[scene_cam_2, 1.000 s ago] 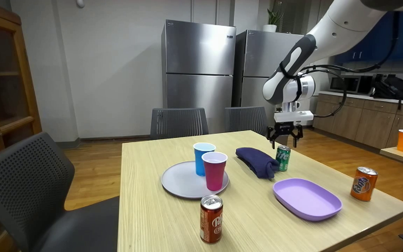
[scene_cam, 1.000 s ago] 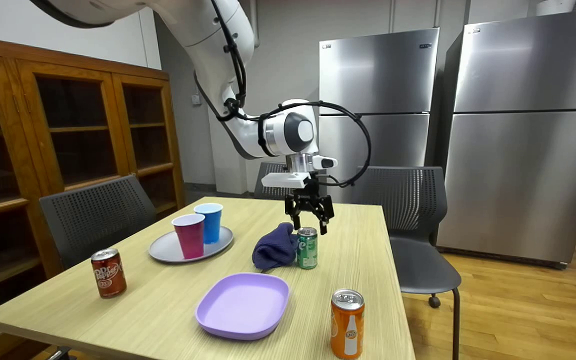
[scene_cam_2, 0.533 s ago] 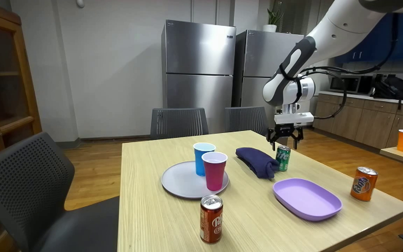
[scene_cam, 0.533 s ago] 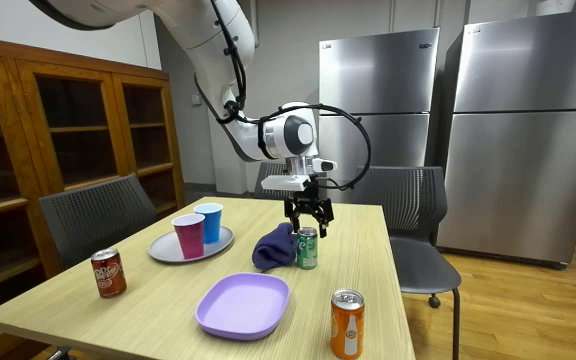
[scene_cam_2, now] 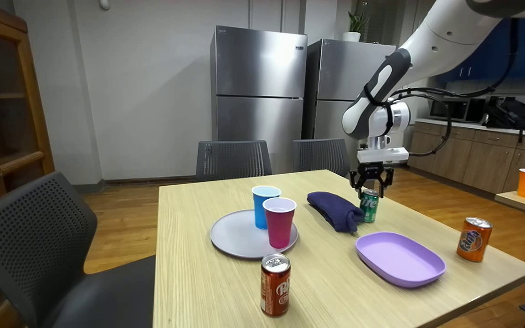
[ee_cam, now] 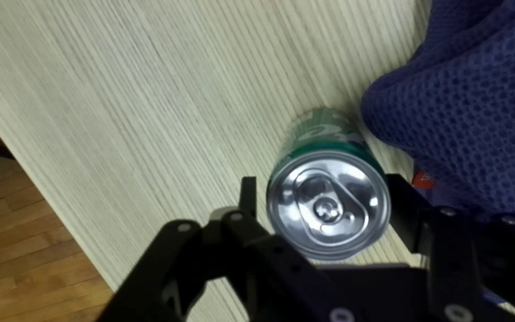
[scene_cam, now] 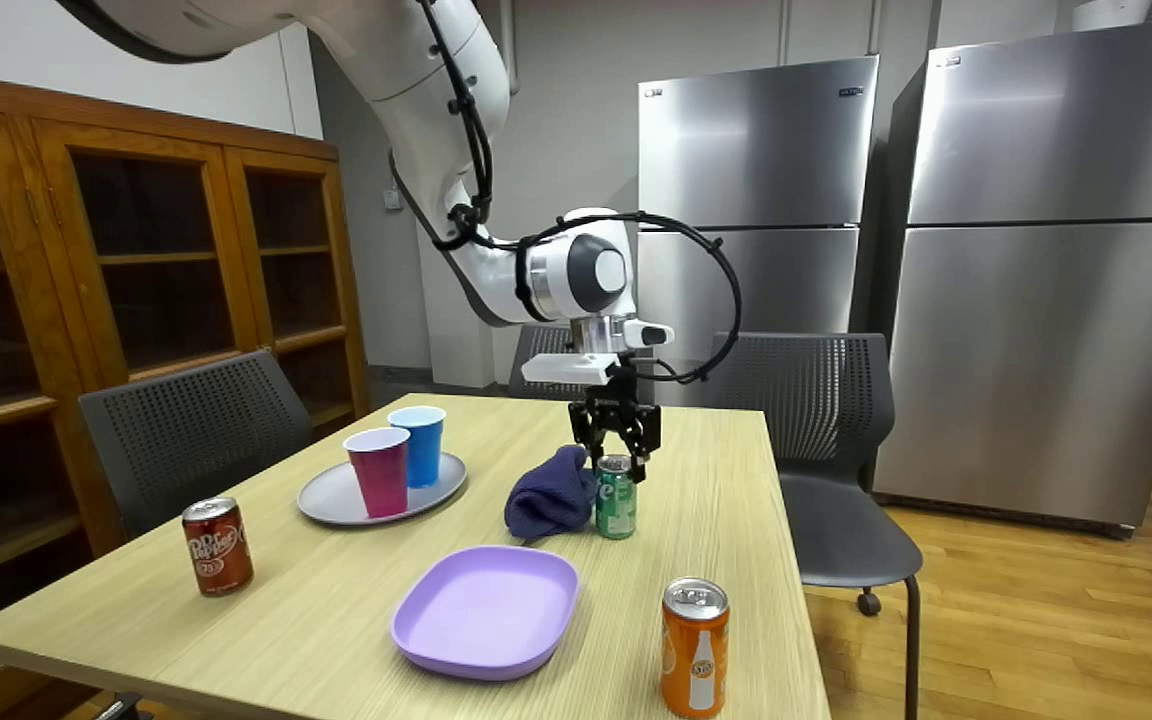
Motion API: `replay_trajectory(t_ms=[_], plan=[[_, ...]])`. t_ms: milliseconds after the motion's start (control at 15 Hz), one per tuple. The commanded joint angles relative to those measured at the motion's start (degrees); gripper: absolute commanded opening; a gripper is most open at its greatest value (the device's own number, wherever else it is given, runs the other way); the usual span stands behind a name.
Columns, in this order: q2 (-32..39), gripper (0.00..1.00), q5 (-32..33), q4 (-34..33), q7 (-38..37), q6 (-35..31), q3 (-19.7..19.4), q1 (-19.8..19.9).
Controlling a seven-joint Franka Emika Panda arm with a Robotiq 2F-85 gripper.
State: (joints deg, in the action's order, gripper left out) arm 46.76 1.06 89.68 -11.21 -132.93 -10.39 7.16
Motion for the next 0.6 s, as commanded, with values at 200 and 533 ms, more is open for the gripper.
replay_trajectory(t_ms=[200,533], plan=[[-1.4,0.40,-0.7,1.4,0.0,-0.9,0.7,0.2],[-5.6,0.40,-0.5,4.3,2.8,1.3,1.1,0.7]])
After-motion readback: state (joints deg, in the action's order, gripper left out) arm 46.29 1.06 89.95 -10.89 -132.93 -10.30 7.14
